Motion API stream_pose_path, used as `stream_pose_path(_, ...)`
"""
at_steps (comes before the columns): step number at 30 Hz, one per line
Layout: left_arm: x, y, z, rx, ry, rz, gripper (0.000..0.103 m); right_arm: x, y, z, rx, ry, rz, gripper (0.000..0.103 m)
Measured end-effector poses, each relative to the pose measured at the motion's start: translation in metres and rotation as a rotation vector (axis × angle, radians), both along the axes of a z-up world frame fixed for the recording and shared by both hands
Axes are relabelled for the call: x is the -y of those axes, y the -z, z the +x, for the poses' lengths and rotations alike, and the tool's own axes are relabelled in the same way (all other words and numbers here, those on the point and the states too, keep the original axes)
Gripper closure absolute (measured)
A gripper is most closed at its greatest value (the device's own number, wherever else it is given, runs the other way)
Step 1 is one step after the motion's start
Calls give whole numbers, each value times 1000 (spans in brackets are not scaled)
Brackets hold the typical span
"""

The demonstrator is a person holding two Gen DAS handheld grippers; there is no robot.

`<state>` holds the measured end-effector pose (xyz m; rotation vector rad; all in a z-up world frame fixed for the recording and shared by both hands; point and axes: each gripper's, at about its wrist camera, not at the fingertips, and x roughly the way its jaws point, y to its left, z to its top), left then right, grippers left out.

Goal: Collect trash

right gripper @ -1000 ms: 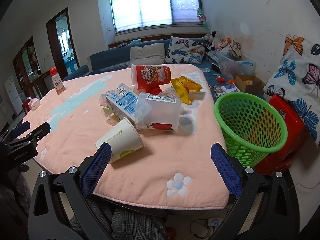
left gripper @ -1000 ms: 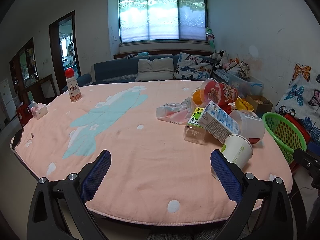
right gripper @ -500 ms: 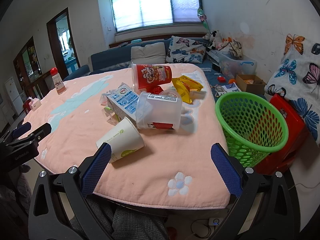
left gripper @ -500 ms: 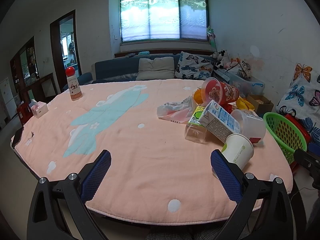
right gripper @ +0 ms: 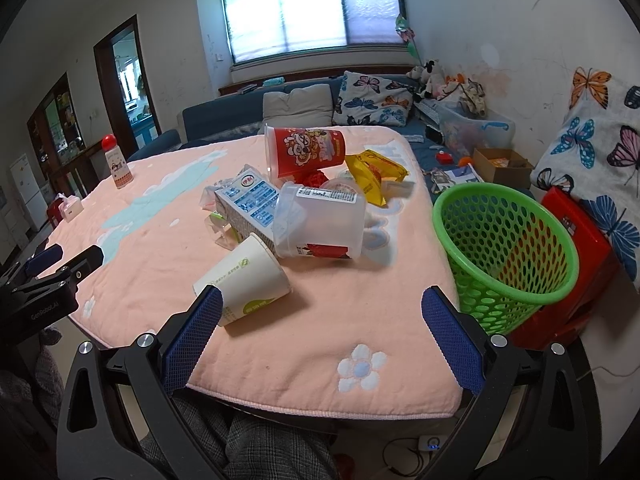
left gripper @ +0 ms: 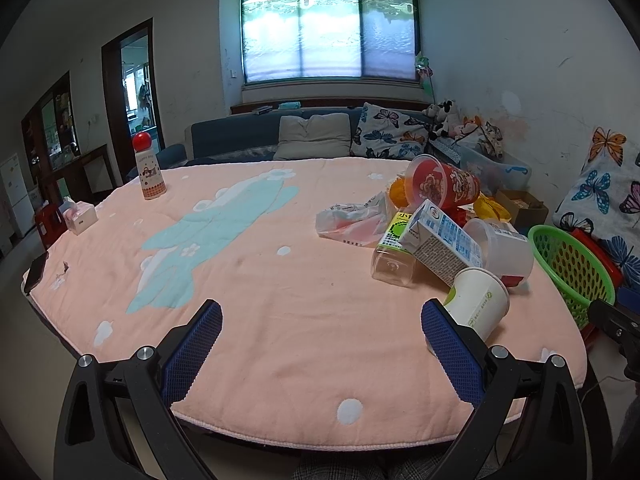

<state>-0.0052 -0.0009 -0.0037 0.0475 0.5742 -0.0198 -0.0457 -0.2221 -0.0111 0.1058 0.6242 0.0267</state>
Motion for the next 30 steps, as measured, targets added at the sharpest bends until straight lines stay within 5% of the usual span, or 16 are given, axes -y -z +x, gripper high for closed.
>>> stream_pose_path(30,-1,8,4,-17,0,-5,6,0,3,7,-13,-7,2,5)
